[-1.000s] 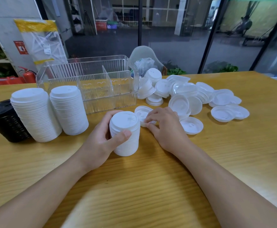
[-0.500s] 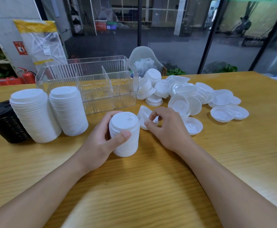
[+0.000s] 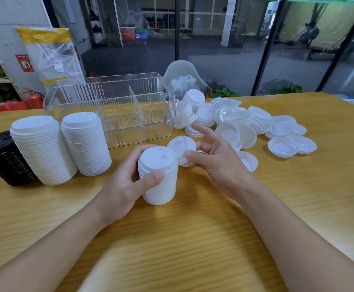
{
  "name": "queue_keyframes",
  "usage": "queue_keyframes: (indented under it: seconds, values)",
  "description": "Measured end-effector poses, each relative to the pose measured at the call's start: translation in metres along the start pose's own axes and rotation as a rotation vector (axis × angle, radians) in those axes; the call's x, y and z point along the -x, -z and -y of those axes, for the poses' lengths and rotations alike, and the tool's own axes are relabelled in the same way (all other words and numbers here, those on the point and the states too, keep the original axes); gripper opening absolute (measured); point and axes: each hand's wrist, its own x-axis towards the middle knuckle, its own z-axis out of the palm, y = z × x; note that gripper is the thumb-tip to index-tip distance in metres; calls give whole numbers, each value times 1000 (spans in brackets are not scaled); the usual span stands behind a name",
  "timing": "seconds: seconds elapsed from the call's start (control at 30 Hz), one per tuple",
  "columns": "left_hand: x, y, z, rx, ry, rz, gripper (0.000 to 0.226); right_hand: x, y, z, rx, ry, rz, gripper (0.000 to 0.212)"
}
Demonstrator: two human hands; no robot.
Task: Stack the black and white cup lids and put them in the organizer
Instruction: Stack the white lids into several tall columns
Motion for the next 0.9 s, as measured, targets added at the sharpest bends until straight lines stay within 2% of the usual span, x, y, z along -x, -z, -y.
queue_keyframes:
  seconds: [0.1,0.3,0.37,0.5,0.63,0.77,0.9]
  values:
    - [1,1,1,-2,-7,17,66,3,2,2,52,-53,90,82]
    - [1,3,2,-4,-14,41,69,5,5,2,133,-96,140,71]
    - [1,2,2,-12,-11,41,68,5,5,4,113,-79,122,65]
    - [-1,-1,3,-22,8,-21,70,5,3,8,37,-11,-23,54]
    - [-4,-8,5,-11,22,-105,76,14,-19,14,25,61,-14,44]
    - [-4,-10,6,4,30,-159,82,22,-43,8,164,67,80,50]
    - [-5,-12,6,16,43,-156,78,21,-48,3,315,76,122,53]
